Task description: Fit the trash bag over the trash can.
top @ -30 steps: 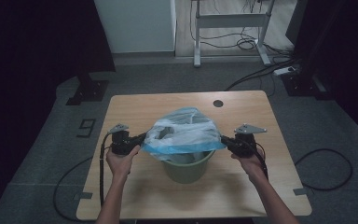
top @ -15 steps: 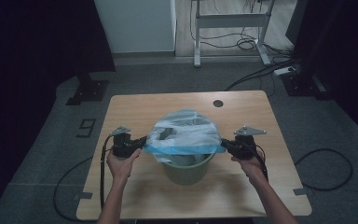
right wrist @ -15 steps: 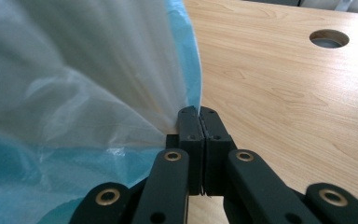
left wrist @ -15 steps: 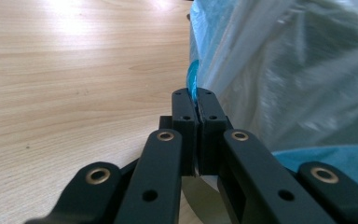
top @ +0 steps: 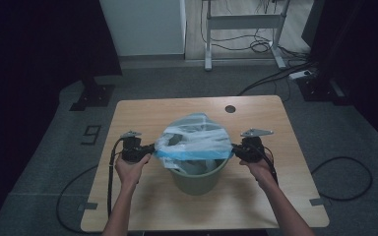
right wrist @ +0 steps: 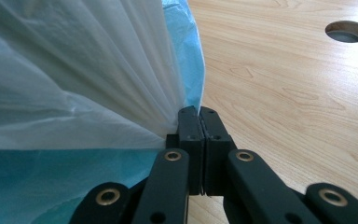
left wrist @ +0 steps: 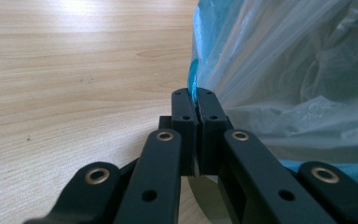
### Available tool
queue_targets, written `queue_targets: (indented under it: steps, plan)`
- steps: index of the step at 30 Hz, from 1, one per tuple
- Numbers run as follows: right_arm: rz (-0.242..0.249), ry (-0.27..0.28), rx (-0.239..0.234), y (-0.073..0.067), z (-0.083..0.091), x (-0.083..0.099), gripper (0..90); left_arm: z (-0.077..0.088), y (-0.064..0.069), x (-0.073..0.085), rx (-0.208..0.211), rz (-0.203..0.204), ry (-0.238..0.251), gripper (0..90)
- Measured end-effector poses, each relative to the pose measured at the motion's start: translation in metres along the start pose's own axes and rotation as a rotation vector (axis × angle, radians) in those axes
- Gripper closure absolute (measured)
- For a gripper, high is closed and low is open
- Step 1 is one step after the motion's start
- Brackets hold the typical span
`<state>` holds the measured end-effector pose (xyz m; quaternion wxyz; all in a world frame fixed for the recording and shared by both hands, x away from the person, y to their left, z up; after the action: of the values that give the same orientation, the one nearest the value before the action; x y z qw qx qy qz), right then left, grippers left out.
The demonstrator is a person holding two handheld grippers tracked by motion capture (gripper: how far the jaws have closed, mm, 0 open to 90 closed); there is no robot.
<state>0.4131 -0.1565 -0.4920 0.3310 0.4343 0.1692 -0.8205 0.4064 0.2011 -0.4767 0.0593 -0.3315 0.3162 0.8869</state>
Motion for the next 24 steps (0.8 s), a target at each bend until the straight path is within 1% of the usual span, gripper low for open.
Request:
queue_targets:
  steps: [3,6,7,8,9,10,12,13,14,15,16,17,18,19,20,21,22,23,24]
  plan:
    - [-0.004,0.0,0.002,0.0,-0.001,0.001,88.1,0.003,-0.002,0.001,0.001,0.005,-0.006,87.5]
    - [-0.014,0.002,0.0,-0.001,-0.001,0.001,85.4,0.007,-0.003,0.002,0.0,0.002,0.0,87.4]
    - [-0.015,0.005,0.002,-0.001,-0.001,0.001,82.9,0.008,-0.003,0.001,0.0,-0.002,0.006,87.1]
    - [-0.02,0.025,0.026,-0.001,0.003,0.001,74.3,0.011,-0.001,0.001,0.017,-0.015,0.032,84.3]
    - [-0.02,0.025,0.026,-0.001,0.003,0.001,74.3,0.011,-0.001,0.001,0.017,-0.015,0.032,82.3]
    - [-0.031,0.052,0.052,0.0,0.007,0.0,68.5,0.013,0.0,0.001,0.021,-0.017,0.046,82.3]
    - [-0.039,0.115,0.106,0.001,0.019,-0.003,62.2,0.017,0.003,0.0,0.041,-0.022,0.066,82.6]
    - [-0.046,0.175,0.147,0.003,0.033,-0.006,58.5,0.018,0.004,0.0,0.043,-0.024,0.07,82.8]
    - [-0.046,0.175,0.147,0.003,0.033,-0.006,58.5,0.018,0.005,0.0,0.041,-0.028,0.072,82.8]
    - [-0.044,0.222,0.164,0.003,0.048,-0.009,56.8,0.019,0.006,0.0,0.04,-0.033,0.076,82.8]
    - [-0.044,0.222,0.164,0.003,0.048,-0.009,56.8,0.019,0.006,0.0,0.04,-0.033,0.076,82.7]
    - [-0.033,0.258,0.168,0.001,0.062,-0.013,54.9,0.02,0.006,-0.001,0.039,-0.038,0.085,82.8]
    - [-0.024,0.275,0.161,-0.002,0.069,-0.015,54.2,0.02,0.006,-0.001,0.039,-0.038,0.085,82.8]
    - [-0.024,0.275,0.161,-0.002,0.069,-0.015,54.2,0.021,0.007,-0.001,0.039,-0.039,0.09,82.8]
    - [0.001,0.301,0.147,-0.008,0.082,-0.02,52.3,0.022,0.008,-0.001,0.038,-0.041,0.096,82.7]
    - [0.001,0.301,0.147,-0.008,0.082,-0.02,52.3,0.022,0.008,-0.001,0.038,-0.041,0.096,82.6]
    - [0.015,0.313,0.131,-0.012,0.087,-0.022,51.8,0.023,0.008,-0.001,0.038,-0.043,0.099,82.6]
    - [0.052,0.329,0.088,-0.022,0.094,-0.027,49.7,0.023,0.008,-0.001,0.037,-0.045,0.101,82.6]
    - [0.052,0.329,0.088,-0.022,0.094,-0.027,49.7,0.024,0.008,-0.001,0.036,-0.046,0.105,82.6]
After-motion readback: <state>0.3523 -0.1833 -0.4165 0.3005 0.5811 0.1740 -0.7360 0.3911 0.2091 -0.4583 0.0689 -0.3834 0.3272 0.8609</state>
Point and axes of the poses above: each handheld gripper's, and its own axes: z roughly backward along the jaws, x roughly out of its underside, y roughly to its right, the point moved 4 cm from there along -z, roughly forward along the jaws, and after that the axes turned 13 degrees about z, right-handed, at the moved point
